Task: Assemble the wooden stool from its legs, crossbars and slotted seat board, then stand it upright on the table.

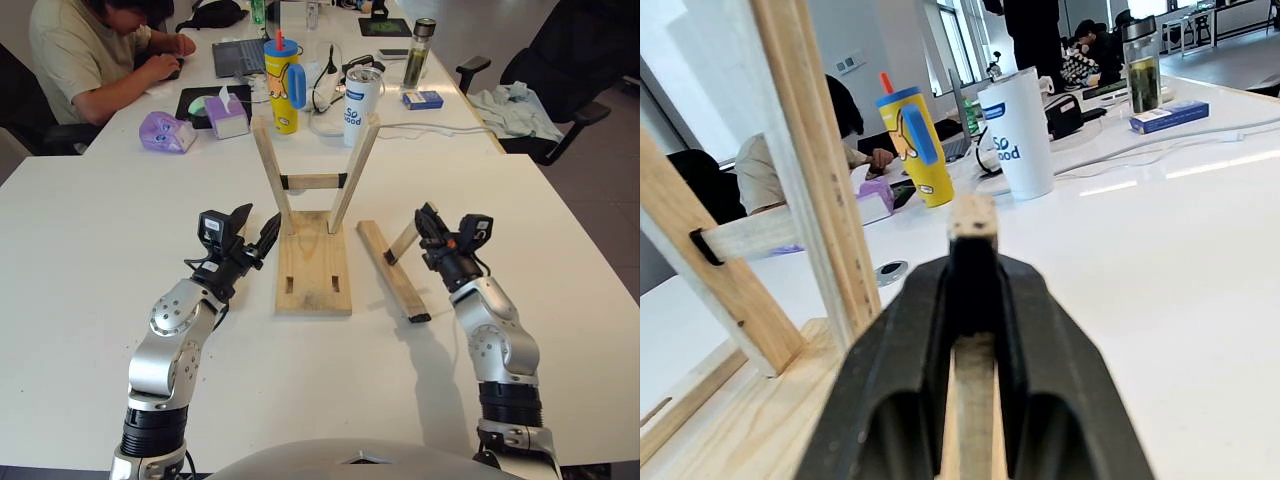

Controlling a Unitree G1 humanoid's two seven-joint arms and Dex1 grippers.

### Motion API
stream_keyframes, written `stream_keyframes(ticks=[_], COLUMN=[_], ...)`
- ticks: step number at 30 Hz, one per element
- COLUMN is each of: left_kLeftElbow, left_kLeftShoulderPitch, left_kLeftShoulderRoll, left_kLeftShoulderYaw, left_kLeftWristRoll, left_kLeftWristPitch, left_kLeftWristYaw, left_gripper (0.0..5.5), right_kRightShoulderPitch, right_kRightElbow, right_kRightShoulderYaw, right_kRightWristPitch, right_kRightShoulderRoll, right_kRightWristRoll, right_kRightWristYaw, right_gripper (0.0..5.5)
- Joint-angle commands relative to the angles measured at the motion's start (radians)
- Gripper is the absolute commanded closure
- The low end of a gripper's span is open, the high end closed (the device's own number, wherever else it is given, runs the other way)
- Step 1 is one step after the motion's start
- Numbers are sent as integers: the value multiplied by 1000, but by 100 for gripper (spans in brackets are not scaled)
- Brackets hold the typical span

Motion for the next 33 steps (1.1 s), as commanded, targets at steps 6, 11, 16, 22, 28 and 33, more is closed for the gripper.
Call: stream_keyframes(ticks=[6,11,16,22,28,33], left_kLeftElbow=[-4,-9,-9,-7,-1,-8], left_kLeftShoulderPitch=[1,11,16,16,10,11], left_kLeftShoulderRoll=[1,-5,-7,-5,0,3], left_kLeftShoulderYaw=[-1,-3,-5,-10,-10,-14], left_kLeftWristRoll=[8,12,14,14,13,11], left_kLeftWristPitch=[4,0,-4,-4,-3,3], left_kLeftWristYaw=[5,11,12,8,2,1], left_gripper=[254,254,254,254,254,254], right_kRightShoulderPitch=[9,-14,-24,-30,-16,1], right_kRightElbow=[26,-34,-74,-62,-36,-25], right_kRightShoulderYaw=[20,29,30,8,4,3], right_kRightWristPitch=[1,11,35,47,54,43], right_kRightShoulderRoll=[-30,-22,-11,5,13,12], right_kRightWristRoll=[-96,-69,-64,-52,-54,-71], right_kRightWristYaw=[-29,-2,-7,-19,-23,-33], right_gripper=[506,506,506,506,506,506])
